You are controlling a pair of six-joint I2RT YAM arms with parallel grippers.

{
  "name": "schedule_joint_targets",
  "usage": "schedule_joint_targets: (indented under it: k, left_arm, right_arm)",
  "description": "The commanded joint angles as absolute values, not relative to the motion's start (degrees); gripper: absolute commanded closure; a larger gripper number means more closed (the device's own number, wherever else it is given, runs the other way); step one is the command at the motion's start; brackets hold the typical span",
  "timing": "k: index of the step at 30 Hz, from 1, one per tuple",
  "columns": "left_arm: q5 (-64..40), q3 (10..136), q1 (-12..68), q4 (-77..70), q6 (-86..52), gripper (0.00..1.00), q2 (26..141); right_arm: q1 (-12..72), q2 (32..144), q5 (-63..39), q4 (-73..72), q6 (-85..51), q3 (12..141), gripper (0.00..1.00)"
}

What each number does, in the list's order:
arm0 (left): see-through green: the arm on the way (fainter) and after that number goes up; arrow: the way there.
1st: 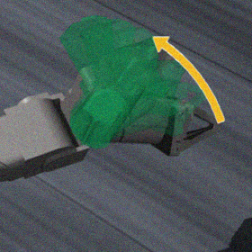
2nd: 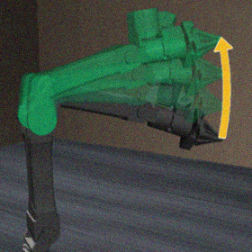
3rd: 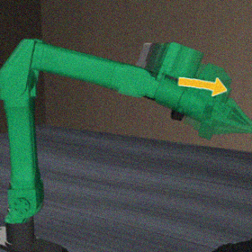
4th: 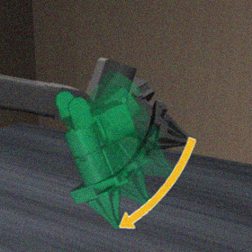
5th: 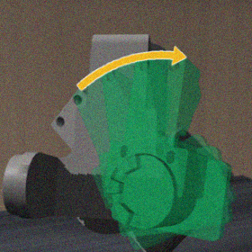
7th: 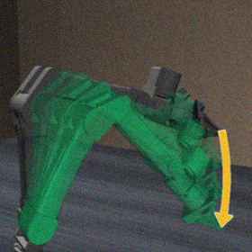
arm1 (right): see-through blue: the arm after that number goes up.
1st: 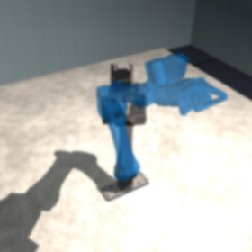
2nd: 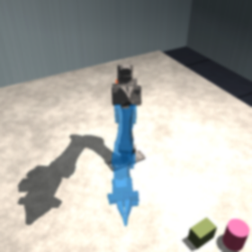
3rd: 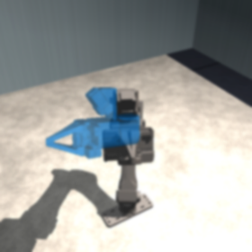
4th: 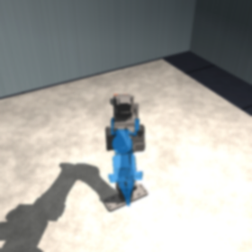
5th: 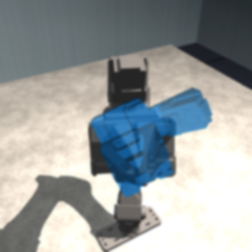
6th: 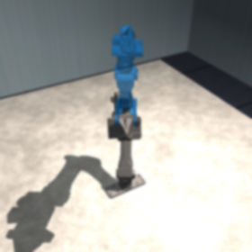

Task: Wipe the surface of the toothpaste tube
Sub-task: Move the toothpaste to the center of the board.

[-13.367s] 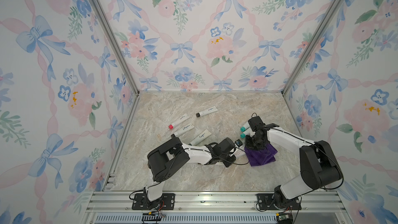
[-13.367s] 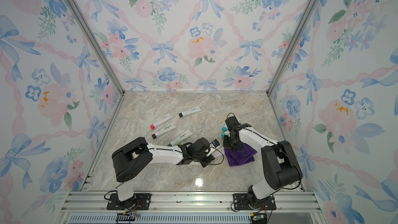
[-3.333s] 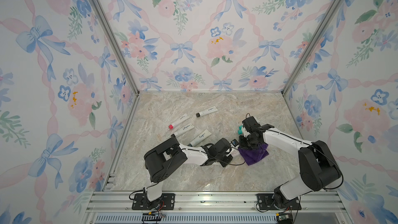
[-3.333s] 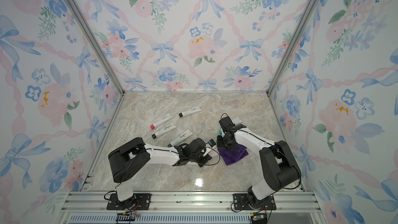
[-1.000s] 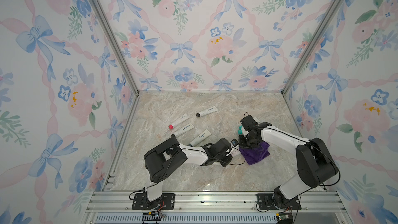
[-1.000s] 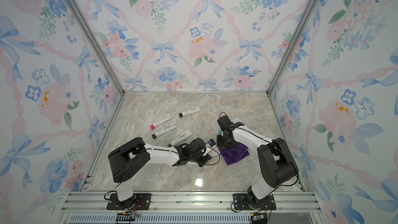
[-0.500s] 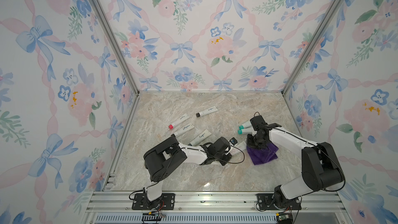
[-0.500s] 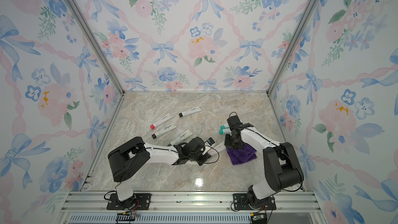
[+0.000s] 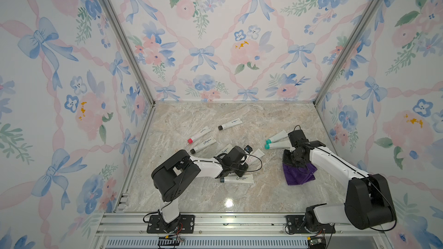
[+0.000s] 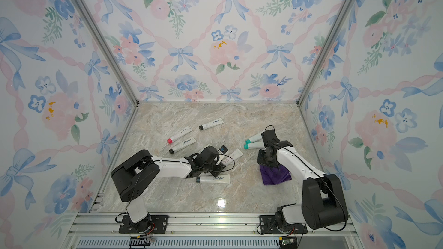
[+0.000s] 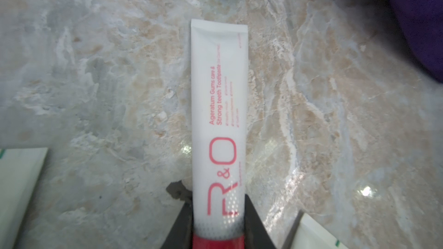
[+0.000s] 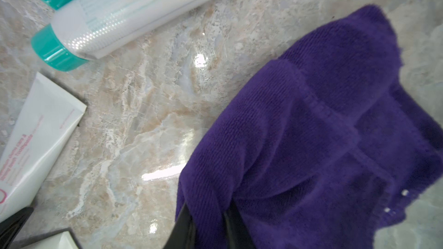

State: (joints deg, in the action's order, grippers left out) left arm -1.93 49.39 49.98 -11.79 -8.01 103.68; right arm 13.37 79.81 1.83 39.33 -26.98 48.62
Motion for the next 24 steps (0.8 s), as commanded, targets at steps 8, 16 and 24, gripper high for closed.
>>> schedule_joint_targets:
  k: [8, 16, 24]
  left_arm:
    - [-3.0, 60.4, 43.8, -6.5, -8.5, 0.80, 111.5]
    - [-5.8, 75.3, 42.2, -5.4, -8.4, 0.79, 122.6]
    - [-8.4, 87.9, 42.2, -5.0, -9.6, 0.79, 131.0]
  right_arm:
    - [19.1, 82.2, 1.3, 36.1, -29.6, 47.2, 0.81]
    - [20.2, 83.1, 1.3, 35.3, -29.5, 47.1, 0.81]
    - [20.2, 83.9, 1.5, 35.7, -28.9, 48.4, 0.81]
